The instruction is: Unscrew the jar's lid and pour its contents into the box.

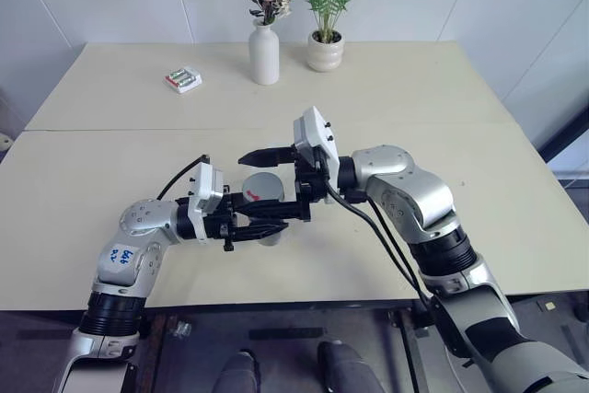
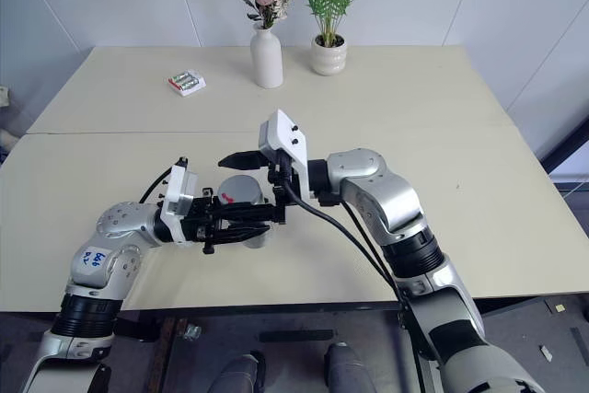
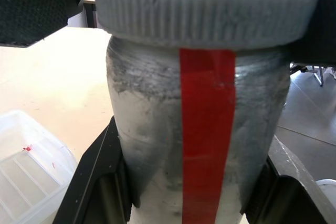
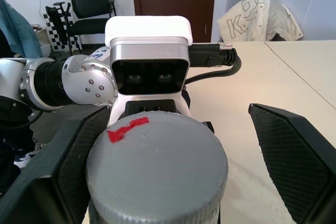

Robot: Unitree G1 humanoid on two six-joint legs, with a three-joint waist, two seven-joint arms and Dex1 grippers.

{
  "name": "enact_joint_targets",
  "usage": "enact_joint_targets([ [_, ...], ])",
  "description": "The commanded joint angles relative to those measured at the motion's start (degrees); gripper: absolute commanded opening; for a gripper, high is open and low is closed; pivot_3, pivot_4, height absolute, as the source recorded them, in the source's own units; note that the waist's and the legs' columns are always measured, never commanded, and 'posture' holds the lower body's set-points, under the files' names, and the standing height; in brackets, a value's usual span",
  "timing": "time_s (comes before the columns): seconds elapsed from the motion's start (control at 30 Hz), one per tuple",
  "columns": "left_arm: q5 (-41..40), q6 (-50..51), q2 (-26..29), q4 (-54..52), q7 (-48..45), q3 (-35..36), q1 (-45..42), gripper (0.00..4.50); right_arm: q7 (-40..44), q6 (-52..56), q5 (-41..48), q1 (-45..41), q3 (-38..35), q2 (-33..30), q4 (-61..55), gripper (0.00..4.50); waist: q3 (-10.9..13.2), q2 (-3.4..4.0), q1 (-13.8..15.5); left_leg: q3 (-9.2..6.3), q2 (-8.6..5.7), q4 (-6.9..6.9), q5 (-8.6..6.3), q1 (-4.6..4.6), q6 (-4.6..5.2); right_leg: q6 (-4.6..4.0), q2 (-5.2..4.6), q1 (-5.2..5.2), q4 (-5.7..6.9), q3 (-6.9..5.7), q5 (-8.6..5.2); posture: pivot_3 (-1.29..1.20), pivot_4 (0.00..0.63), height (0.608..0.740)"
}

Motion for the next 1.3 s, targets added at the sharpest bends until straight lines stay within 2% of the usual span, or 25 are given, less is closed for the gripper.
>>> enact_joint_targets([
  [0.03,-1.1,-0.5,0.0,-2.5,-0.1,0.1,0.5,2.09,-0.7,0.3,0.9,-0.1,-1.7,0.1,-1.3,4.46,0.0,0.00,0.0,0.00,0.00,0.00,0.00,0.00,0.00,0.00,0.00,0.00,0.00,0.00,0.00,0.00,0.150,0.740],
  [1.0,-1.3,-0.8,0.1,-2.9,0.5,0.3,1.4,2.09,1.3,1.8,3.9,5.7,-10.4,-13.1,2.1,4.46,0.0,0.00,-0.2,0.04,0.01,-0.01,0.00,0.00,0.00,0.00,0.04,0.01,-0.02,0.03,0.00,0.00,0.150,0.740],
  [1.2,-1.1,-1.0,0.2,-2.6,0.3,0.6,1.7,2.09,5.0,4.4,7.9,6.7,-12.0,-15.4,-0.7,4.46,0.0,0.00,0.0,0.04,-0.02,0.00,0.00,0.00,0.00,0.00,0.02,0.02,-0.03,0.04,0.00,0.00,0.150,0.740],
  [1.3,-1.0,-1.1,0.3,-2.5,0.3,0.6,1.6,2.09,4.5,6.1,10.1,6.0,-12.0,-14.1,-3.9,4.46,0.0,0.00,0.0,0.03,0.01,0.00,0.00,0.00,0.00,0.00,0.03,0.02,-0.03,0.03,0.00,0.00,0.150,0.740],
])
